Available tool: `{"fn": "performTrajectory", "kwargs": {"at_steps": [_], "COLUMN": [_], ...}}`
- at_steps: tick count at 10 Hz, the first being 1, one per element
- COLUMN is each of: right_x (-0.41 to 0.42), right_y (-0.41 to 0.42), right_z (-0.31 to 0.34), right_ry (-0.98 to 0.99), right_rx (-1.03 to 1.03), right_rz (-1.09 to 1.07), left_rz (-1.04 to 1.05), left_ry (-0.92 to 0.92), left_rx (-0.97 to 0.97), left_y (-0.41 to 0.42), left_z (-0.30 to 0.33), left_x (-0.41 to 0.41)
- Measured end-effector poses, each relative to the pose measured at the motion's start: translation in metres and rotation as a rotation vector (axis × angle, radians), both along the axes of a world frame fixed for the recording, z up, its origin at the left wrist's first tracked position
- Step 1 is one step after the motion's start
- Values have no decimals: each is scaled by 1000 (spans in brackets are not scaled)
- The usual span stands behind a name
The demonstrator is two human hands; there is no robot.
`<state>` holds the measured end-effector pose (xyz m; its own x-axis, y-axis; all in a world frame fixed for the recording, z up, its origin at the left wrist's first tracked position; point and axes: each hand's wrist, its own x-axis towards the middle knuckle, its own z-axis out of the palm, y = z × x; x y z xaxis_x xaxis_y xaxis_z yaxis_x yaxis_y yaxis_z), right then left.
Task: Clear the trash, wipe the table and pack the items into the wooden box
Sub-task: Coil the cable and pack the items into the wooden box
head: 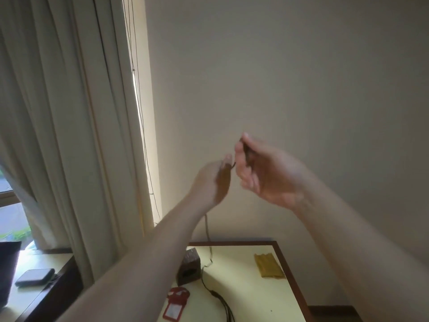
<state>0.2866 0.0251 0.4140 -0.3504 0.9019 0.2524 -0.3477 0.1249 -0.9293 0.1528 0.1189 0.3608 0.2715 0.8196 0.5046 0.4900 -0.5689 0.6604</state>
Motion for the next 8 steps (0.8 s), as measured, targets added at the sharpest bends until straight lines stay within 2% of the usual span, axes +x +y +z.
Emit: {"fn": "performTrajectory", "kwargs": {"at_steps": [1, 2, 3, 4, 5, 6, 7, 8], "right_x": [11, 44, 41, 21, 2, 7, 32, 39], "right_y": [35, 59, 48, 32, 39, 61, 72, 60], "right_z": [17, 4, -16, -20, -3, 7, -7, -11], "right_ry": [-25, -1076, -1351, -536, 234, 244, -991, -1275], "right_rx": [347, 733, 266, -122, -144, 204, 746, 248], "right_rz": [-496, -926, -443, 48, -60, -560, -976, -510], "left_rz": [-84, -47, 67, 42, -69, -153, -137, -11], "left_ry": [-52, -15, -24, -22, -113, -122, -27, -12], "left_rx": [-149, -31, 121, 141, 2, -120, -66, 34], "left_y": [-20, -30, -15, -2, -5, -23, -29, -20], "left_z": [-29, -36, -13, 12, 10, -10, -12, 8], "left_x": [11, 1, -11, -15, -1, 13, 17, 11]}}
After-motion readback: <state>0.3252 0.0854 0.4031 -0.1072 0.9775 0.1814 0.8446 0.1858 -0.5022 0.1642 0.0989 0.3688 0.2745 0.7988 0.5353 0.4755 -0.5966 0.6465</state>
